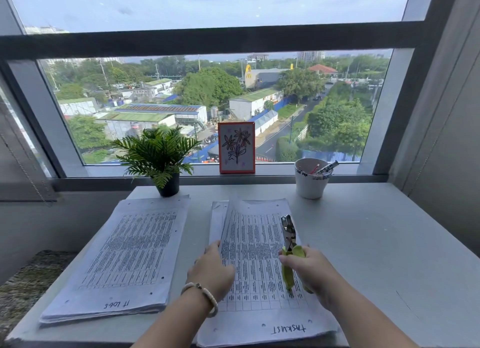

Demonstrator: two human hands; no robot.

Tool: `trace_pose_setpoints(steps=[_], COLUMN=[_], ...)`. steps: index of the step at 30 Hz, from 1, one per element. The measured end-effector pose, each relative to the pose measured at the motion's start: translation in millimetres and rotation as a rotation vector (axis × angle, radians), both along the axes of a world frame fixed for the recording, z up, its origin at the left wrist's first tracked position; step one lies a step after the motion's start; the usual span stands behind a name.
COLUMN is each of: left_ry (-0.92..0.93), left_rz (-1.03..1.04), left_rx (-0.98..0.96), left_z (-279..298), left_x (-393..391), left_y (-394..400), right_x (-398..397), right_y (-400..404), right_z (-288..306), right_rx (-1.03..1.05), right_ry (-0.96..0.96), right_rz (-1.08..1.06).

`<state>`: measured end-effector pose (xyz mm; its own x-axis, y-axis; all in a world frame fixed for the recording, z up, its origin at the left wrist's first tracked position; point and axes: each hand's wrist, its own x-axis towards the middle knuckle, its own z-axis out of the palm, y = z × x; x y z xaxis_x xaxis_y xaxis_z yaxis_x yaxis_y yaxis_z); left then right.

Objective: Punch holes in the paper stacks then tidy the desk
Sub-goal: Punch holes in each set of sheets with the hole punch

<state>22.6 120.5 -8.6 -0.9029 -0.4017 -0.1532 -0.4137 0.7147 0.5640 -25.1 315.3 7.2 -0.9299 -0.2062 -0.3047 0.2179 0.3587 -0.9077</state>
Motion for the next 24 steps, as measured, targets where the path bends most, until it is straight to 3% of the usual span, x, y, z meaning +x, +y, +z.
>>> trace_pose_setpoints(steps=[8, 18, 24], left_ry=[0.073, 0.061, 0.093], left_rz=[0.030, 0.003, -0.017], left_rx=[0.105, 0.039, 0.013], left_z=[0, -16, -27], left_x=[-2, 3, 2], left_y=[-6, -5, -2], right_x=[1, 4, 3], right_y=[0, -4, -10], right_z=[0, -4, 2], right_rx=[-0.006, 0.210, 0.250], right_ry=[0.013, 0.318, 0.244], right_rz=[0.021, -0.045, 0.062])
